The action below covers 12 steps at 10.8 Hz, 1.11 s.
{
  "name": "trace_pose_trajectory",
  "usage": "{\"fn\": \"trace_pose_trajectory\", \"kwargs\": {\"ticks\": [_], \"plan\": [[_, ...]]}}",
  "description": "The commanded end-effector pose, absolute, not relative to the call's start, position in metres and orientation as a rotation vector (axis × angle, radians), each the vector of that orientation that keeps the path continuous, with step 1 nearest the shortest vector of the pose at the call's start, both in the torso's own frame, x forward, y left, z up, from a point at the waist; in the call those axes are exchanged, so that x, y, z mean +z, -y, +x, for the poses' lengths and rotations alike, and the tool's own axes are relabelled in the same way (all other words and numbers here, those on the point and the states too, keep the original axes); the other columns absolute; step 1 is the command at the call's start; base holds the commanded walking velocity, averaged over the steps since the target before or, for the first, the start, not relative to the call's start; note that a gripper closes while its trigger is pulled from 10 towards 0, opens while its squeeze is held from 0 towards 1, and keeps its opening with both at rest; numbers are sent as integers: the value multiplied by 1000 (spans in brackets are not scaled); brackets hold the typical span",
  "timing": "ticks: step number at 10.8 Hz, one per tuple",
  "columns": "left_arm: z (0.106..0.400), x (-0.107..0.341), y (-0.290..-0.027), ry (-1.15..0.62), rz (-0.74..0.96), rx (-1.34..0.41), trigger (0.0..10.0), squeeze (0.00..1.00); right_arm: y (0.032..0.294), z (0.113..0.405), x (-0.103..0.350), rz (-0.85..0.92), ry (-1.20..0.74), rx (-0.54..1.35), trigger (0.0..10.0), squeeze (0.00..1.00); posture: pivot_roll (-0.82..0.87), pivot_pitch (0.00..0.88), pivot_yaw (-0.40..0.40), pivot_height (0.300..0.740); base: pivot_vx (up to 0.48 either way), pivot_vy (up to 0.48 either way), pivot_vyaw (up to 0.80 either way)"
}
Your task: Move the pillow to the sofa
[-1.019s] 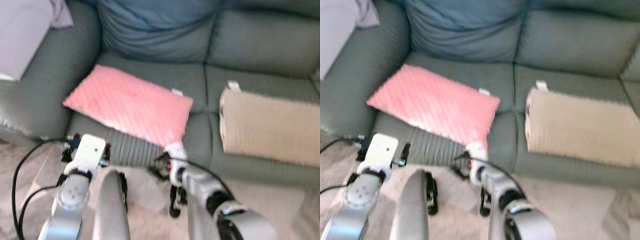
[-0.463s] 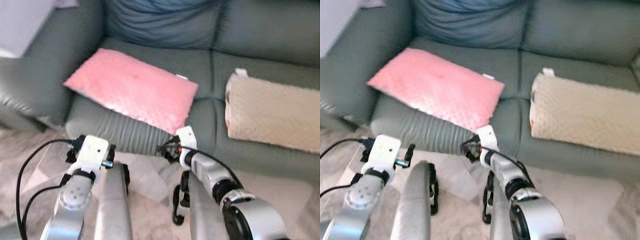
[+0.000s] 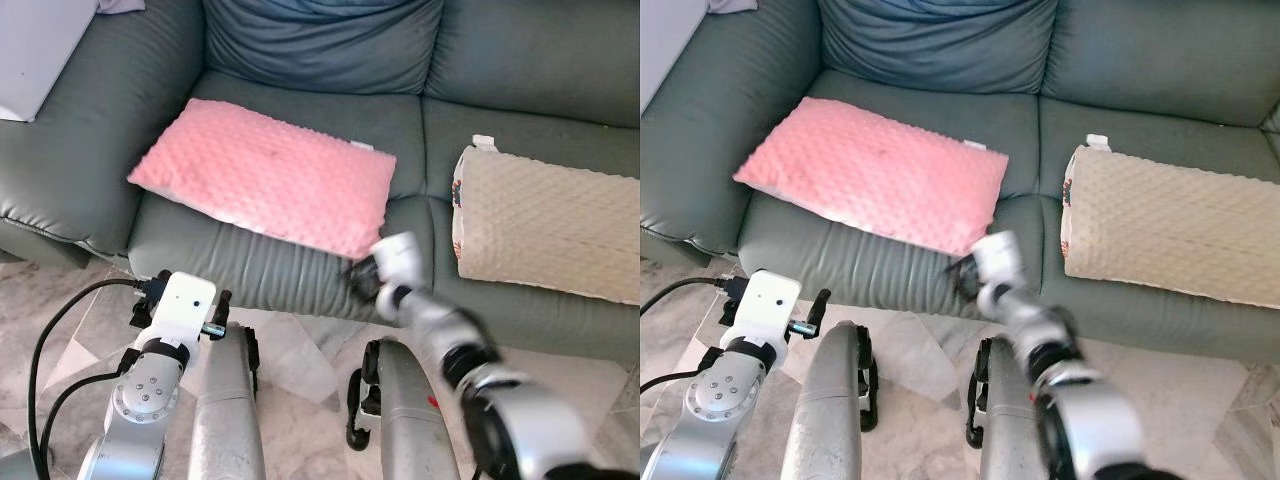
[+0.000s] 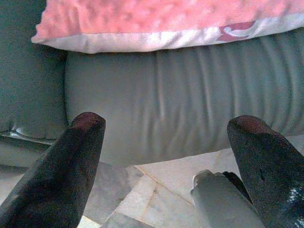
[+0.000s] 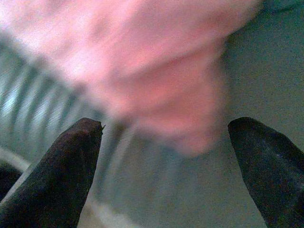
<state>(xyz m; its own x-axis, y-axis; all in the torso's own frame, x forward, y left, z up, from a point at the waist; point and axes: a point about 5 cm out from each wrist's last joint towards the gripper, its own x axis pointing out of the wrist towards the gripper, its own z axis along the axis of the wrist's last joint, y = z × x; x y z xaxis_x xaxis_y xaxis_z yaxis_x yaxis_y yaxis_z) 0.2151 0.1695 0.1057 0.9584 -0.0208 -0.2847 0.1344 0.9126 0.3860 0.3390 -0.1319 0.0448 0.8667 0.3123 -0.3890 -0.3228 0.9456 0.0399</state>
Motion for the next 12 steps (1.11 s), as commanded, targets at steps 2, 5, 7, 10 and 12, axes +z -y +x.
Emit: {"fn": "trace_pose_trajectory", "kwargs": {"ticks": [2,5,7,10,12], "plan": [[212,103,-167,-298,412,-95,10000,0,139,333,36,4,-438,278,10000,0,183,315,-3,636,0,0,0],[213,103,-166,-297,407,-100,10000,0,154,323,22,-45,-486,161,10000,0,180,312,-2,636,0,0,0],[213,102,-166,-300,404,-100,10000,0,159,325,24,-29,-491,130,10000,0,182,310,-4,636,0,0,0],[211,102,-166,-302,400,-101,10000,0,150,340,43,-124,-418,190,10000,0,181,316,-3,636,0,0,0],[213,103,-164,-297,400,-104,10000,0,153,346,52,-136,-388,203,10000,0,185,319,0,636,0,0,0]]}}
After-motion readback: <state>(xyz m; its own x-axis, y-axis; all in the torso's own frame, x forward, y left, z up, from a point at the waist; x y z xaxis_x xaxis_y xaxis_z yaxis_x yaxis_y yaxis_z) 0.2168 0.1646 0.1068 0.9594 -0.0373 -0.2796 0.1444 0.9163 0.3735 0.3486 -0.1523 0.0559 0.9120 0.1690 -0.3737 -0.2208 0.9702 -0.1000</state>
